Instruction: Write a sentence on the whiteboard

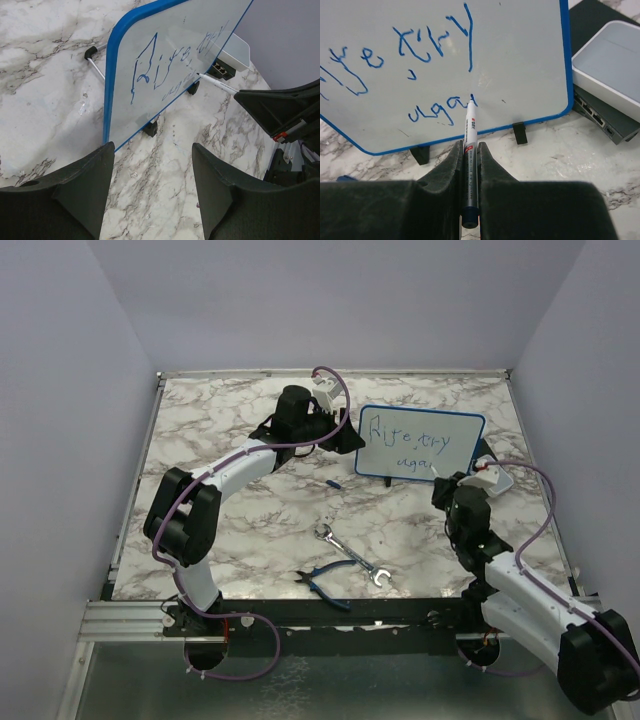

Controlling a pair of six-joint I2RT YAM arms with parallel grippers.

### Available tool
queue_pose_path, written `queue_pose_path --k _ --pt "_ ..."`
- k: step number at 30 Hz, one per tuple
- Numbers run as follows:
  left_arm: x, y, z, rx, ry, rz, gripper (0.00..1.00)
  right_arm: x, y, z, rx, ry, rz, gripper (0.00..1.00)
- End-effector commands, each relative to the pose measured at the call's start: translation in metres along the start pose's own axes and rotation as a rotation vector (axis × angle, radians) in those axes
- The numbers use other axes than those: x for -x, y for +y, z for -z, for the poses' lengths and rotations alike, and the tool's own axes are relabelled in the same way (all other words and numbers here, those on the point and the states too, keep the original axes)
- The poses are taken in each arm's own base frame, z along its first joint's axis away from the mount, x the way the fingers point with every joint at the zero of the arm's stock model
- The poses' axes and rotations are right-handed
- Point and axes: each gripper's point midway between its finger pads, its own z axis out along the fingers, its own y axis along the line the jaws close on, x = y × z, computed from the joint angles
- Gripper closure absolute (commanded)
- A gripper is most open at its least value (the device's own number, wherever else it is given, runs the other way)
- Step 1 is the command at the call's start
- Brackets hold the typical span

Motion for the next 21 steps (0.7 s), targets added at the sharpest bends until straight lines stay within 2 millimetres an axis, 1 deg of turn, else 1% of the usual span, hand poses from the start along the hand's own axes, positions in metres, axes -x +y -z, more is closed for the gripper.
queue_pose_path --k 1,6,13,21 --pt "0.008 -0.015 0.007 -0.030 -0.010 -0.028 0.36 0.023 0.008 0.005 0.041 -0.062 0.001 0.99" --pt "0.008 -0.015 0.007 -0.030 -0.009 -0.025 0.36 0.032 0.008 0.003 0.023 -0.089 0.013 0.99" --pt "0.008 -0.015 0.007 -0.030 -0.011 -0.028 0.36 0.037 0.016 -0.004 0.044 -0.105 0.016 0.99" --pt "0.009 -0.015 0.007 -0.030 -0.012 -0.028 0.36 0.039 0.012 -0.004 0.024 -0.120 0.025 0.99"
